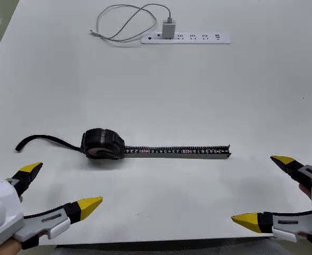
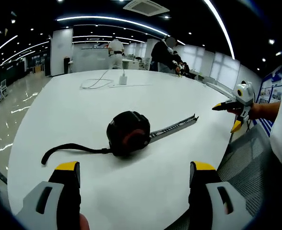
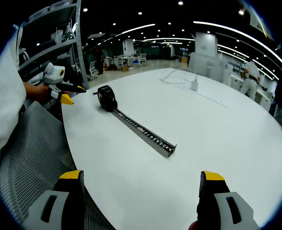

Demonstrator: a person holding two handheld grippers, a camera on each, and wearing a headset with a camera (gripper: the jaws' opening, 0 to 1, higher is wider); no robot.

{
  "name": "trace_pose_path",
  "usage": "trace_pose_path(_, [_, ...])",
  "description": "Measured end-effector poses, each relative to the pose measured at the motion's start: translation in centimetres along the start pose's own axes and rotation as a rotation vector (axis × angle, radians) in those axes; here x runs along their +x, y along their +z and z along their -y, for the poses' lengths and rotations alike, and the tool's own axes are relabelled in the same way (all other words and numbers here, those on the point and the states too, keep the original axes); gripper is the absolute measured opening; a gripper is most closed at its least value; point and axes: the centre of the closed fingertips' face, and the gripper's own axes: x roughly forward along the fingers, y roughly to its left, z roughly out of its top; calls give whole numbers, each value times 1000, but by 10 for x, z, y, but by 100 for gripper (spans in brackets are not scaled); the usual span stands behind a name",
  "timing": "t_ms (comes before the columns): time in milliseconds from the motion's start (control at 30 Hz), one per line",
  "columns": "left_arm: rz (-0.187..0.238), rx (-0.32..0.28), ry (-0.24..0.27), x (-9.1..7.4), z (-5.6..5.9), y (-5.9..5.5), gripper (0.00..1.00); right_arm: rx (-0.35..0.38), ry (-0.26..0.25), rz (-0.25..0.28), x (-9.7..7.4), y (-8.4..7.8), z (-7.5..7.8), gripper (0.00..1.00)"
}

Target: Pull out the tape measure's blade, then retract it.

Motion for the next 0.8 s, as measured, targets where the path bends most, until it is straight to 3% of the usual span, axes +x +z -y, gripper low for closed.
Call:
trace_pose_path(267, [9, -25, -5, 17, 5, 11, 92, 4, 1, 2, 1, 0, 3, 99])
trace_pose_path(800, [-7, -49, -27, 44, 16, 15, 91, 4, -2, 3, 3, 1, 7, 99])
